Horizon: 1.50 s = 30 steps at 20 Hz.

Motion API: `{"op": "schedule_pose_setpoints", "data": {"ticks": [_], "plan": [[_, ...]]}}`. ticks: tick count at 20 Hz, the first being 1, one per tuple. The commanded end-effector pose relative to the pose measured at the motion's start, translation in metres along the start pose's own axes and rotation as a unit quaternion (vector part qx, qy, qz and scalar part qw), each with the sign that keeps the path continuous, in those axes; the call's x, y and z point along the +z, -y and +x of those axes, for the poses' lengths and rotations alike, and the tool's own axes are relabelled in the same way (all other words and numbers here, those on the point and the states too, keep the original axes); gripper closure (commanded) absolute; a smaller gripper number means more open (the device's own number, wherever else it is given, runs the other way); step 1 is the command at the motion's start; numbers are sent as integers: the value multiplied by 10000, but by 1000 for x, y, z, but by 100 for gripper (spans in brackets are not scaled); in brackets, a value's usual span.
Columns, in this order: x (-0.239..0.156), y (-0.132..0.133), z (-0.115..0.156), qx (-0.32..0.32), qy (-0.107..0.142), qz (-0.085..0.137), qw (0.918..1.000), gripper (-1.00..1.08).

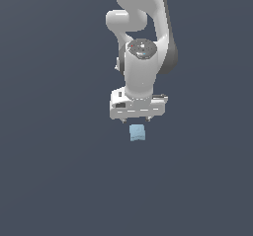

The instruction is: Pick up the object and move it to a goal position.

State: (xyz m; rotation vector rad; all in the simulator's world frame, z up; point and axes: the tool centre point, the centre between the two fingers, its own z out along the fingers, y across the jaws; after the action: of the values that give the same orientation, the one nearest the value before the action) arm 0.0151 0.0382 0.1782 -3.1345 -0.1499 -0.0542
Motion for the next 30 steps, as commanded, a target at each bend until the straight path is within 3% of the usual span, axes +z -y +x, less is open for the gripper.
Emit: {"op": "schedule_pose_setpoints", "data": {"ticks": [1, 11, 22, 30], "plan": [[9, 2, -2, 2, 23, 0, 10000, -92], [75, 15, -20, 49, 147, -6, 9999, -92], [92, 18, -25, 54, 177, -7, 9998, -92], [128, 18, -28, 56, 174, -8, 9998, -92]]}}
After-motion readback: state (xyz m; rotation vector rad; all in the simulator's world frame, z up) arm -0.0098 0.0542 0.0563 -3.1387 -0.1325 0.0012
